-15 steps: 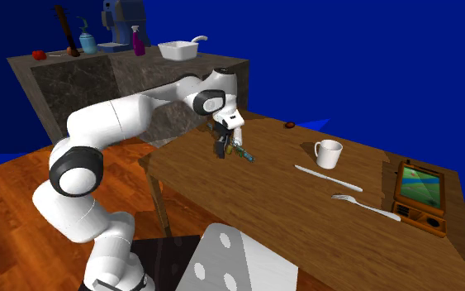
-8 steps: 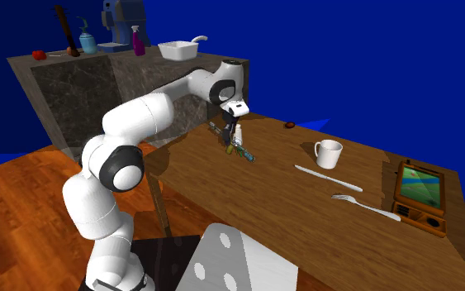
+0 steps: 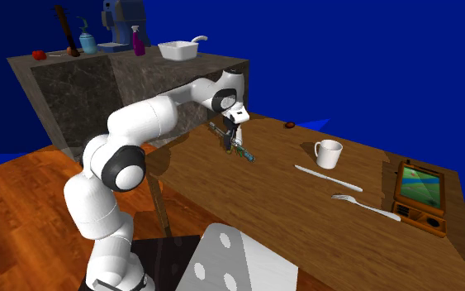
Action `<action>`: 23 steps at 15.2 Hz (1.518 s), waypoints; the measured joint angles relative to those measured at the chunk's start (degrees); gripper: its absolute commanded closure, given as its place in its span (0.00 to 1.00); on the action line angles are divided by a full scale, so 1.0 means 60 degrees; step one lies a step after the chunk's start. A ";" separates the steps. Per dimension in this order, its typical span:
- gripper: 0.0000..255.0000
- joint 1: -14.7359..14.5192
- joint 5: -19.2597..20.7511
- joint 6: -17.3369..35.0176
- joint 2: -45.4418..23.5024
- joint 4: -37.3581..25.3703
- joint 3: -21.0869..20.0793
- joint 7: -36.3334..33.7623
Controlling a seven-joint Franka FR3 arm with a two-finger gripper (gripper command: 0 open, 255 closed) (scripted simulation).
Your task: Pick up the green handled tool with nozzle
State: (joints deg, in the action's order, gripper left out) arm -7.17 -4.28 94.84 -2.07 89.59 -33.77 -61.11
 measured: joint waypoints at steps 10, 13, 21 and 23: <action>1.00 0.0012 -0.0013 0.0106 0.0024 0.0115 0.0010 0.0026; 1.00 0.0010 -0.0003 -0.0062 0.0006 -0.0063 0.0009 0.0011; 1.00 -0.0105 0.0233 -0.1169 -0.0389 -0.1514 -0.0066 -0.0224; 1.00 -0.0152 0.0325 -0.1487 -0.0543 -0.1965 -0.0089 -0.0293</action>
State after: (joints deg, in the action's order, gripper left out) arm -8.08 -2.33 85.92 -5.32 77.80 -34.30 -62.87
